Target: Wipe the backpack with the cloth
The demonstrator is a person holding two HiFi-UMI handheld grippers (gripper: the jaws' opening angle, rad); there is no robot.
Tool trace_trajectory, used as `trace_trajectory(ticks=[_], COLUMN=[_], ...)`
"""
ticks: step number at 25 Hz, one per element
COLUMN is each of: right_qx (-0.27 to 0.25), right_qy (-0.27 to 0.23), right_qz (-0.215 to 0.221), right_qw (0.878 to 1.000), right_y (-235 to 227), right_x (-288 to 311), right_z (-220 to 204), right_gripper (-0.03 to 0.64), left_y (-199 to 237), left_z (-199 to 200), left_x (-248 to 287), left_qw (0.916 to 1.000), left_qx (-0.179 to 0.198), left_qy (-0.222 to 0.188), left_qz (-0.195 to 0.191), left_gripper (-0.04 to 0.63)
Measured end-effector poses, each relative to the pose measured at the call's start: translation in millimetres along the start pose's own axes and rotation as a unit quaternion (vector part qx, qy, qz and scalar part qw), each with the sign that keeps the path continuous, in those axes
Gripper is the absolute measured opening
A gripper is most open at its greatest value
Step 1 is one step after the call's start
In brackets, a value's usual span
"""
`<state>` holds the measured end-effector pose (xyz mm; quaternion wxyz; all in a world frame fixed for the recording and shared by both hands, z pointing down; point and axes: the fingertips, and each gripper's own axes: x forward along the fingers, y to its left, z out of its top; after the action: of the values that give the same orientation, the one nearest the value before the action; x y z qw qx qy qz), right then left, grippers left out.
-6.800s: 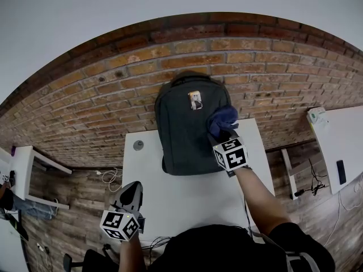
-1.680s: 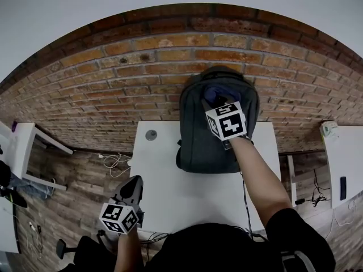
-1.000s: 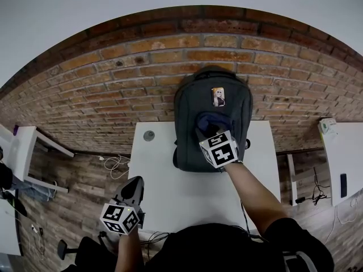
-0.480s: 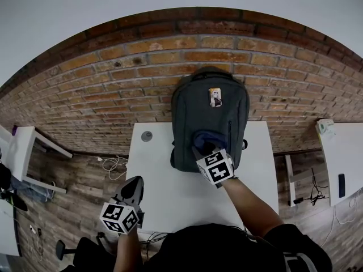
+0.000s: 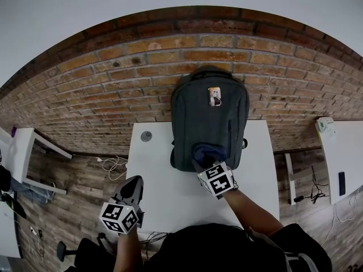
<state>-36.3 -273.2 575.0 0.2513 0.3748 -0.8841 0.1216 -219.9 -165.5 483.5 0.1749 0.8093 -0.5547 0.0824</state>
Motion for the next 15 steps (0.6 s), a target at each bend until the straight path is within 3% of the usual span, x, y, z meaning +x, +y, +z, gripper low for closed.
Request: trace_trajectory(ticks=[9, 15], right_qx=[0.007, 0.025], right_qy=[0.026, 0.076], right_qz=[0.013, 0.031], right_qw=[1.0, 0.996], right_y=[15, 23], right_x=[2, 5], right_z=[-33, -69], right_gripper=[0.104, 0.104], left_y=[1, 3], left_z=[-3, -2], left_x=[3, 1], left_qw=[1.0, 1.0], left_qx=[-0.001, -0.003], left_qy=[0.001, 0.0], left_qz=[-0.004, 0.0], left_gripper=[-0.003, -0.003])
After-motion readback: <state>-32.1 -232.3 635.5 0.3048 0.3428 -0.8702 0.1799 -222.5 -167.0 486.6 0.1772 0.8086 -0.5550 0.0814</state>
